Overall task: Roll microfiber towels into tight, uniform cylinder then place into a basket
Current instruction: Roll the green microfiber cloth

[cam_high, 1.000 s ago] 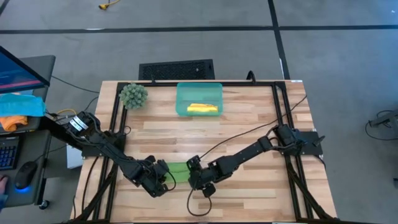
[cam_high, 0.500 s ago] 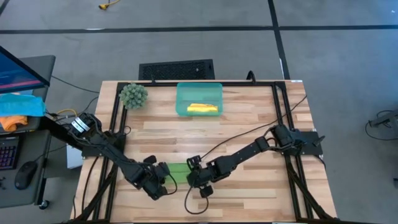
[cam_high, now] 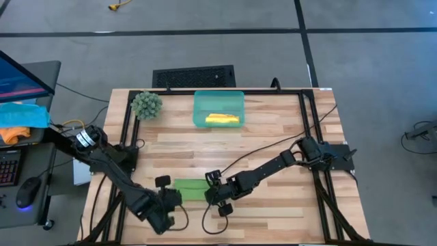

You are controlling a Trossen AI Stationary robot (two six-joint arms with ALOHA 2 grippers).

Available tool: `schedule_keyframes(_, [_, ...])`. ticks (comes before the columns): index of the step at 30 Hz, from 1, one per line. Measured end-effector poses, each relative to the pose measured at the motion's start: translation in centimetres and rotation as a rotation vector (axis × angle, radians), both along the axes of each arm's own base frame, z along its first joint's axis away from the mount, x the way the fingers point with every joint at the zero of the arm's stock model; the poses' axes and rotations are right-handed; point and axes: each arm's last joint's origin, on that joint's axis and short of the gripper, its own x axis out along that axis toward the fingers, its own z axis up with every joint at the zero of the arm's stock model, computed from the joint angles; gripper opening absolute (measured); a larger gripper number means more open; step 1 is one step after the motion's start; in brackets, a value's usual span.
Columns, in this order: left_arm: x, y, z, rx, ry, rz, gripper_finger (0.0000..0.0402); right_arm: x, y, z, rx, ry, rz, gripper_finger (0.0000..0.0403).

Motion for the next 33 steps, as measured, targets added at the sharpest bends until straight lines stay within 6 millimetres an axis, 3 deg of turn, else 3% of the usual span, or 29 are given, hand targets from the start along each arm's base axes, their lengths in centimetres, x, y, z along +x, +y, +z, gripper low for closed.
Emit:
schedule_keyframes(5, [-1.1, -1.7, 0.6, 0.022, -0.066, -0.083, 0.0074, 0.0, 0.0, 0.0, 0.002, -0.001, -0.001, 0.0051])
schedule_keyframes(11, [-2.0, -2.5, 0.6, 0.001, -0.091, -0.061, 0.0078, 0.0, 0.0, 0.0, 0.003, -0.003, -0.001, 0.0044])
schedule_keyframes(18, [-2.1, -2.5, 0.5, 0.014, -0.104, -0.072, 0.0128, 0.1, 0.0, 0.0, 0.010, -0.012, 0.000, 0.0046])
schedule_keyframes(25, [-3.1, -0.9, -2.4, 0.067, -0.077, -0.026, 0.0198, 0.1, 0.0, 0.0, 0.010, -0.012, 0.001, 0.0046])
schedule_keyframes(33, [-3.1, 0.8, -5.4, 0.059, -0.098, -0.011, 0.0210, 0.1, 0.0, 0.0, 0.011, -0.011, 0.001, 0.0046])
